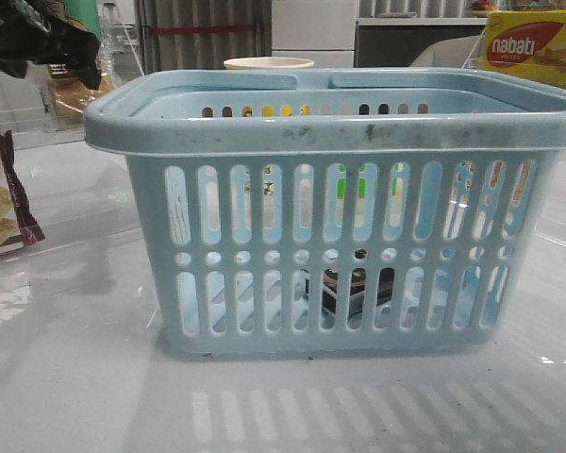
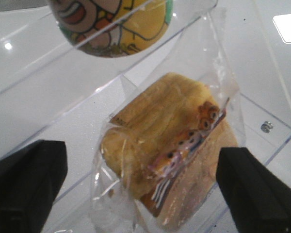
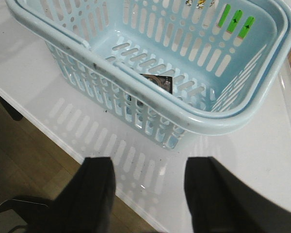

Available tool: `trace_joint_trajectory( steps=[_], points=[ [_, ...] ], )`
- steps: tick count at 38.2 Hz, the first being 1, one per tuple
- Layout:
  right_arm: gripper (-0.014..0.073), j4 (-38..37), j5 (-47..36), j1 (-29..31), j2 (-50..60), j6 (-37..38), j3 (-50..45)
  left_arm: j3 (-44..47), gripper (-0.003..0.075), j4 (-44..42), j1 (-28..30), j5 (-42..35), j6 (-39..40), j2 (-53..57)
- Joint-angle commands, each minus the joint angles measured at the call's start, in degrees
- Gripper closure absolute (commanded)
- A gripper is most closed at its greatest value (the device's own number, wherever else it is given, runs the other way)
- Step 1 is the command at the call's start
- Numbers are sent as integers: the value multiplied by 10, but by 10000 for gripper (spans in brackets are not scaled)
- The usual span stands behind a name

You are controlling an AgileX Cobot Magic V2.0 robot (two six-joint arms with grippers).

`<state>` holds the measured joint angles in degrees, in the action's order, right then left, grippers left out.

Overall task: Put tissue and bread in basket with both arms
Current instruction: 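Reach the left gripper to the wrapped bread packet and grasp it, then carry the bread packet over the basket and open the left gripper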

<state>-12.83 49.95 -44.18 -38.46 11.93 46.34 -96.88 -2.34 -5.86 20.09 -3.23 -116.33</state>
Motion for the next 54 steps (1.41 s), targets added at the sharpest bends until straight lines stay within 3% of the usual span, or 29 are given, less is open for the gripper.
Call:
trace_joint_trajectory(
  steps=[1, 4, 11, 20, 28, 36, 43, 54],
  points=[
    [149, -16, -35, 0, 2, 2, 14, -24, 58, -2, 1, -51, 1, 23],
    [149, -16, -35, 0, 2, 2, 14, -22, 129, -2, 1, -51, 1, 21],
    [149, -16, -35, 0, 2, 2, 14, -22, 403, -2, 1, -46, 1, 21],
    [149, -16, -35, 0, 2, 2, 14, -23, 627, 3, -3, 19, 1, 81],
    [149, -16, -35, 0, 2, 2, 14, -23, 630, 3, -32, 126, 1, 199],
    [149, -16, -35, 0, 2, 2, 14, -22, 629, 3, -103, 213, -1, 296],
    [149, -16, -35, 0, 2, 2, 14, -12, 629, 3, -213, 275, -12, 351],
    [149, -16, -35, 0, 2, 2, 14, 62, 630, 3, -405, 258, -26, 364]
  ],
)
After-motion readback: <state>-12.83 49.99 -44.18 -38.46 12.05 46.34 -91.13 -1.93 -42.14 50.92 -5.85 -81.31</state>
